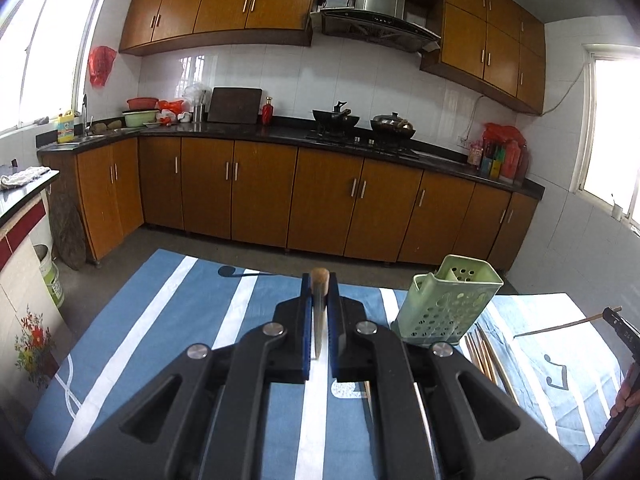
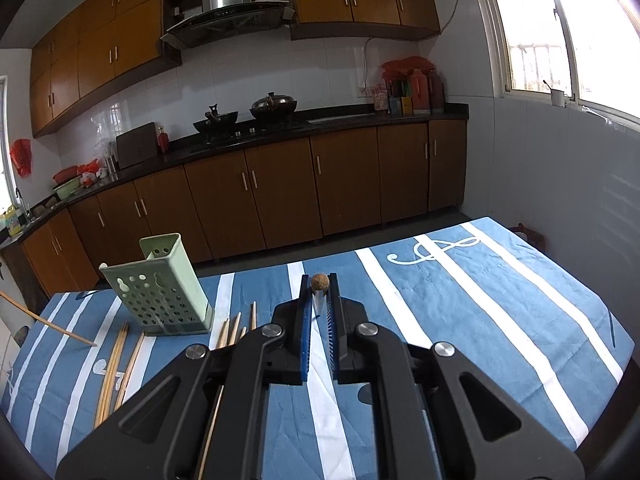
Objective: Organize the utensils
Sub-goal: 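Lift the held chopsticks upright with both grippers toward the green holder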
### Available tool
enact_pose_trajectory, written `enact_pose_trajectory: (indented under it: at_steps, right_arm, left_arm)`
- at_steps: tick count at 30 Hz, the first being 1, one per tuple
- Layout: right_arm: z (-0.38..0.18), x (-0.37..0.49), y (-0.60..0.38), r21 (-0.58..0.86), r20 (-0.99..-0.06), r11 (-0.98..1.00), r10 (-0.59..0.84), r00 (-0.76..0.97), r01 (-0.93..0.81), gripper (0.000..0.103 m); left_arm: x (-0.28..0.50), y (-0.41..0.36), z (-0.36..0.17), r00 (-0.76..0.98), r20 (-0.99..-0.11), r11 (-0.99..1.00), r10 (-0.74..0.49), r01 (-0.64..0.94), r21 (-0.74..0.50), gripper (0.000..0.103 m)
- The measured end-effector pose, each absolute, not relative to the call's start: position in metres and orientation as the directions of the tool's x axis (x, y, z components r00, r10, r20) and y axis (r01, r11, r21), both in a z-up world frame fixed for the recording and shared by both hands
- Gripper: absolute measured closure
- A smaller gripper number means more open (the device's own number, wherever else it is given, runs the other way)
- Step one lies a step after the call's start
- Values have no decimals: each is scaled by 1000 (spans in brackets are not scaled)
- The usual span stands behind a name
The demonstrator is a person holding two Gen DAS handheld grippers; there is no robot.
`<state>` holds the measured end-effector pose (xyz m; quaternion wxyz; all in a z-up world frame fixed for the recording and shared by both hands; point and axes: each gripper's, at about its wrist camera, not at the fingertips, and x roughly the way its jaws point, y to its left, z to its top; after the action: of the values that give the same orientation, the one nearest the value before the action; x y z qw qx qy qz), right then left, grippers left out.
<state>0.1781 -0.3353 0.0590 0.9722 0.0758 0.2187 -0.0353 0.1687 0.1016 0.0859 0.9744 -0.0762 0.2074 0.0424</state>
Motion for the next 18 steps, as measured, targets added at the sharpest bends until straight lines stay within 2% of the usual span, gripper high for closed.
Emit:
enact_pose_trajectory:
  at_steps: [10, 18]
  right_arm:
    - [86, 195, -327, 113, -386, 991, -27, 922, 76, 95]
    - [166, 205, -307, 164, -202, 986, 59, 978, -26, 95]
  left_arm:
    - [183, 97, 110, 917, -392, 990, 68, -109, -84, 95]
    - [194, 68, 184, 968, -250, 996, 14, -37, -86, 95]
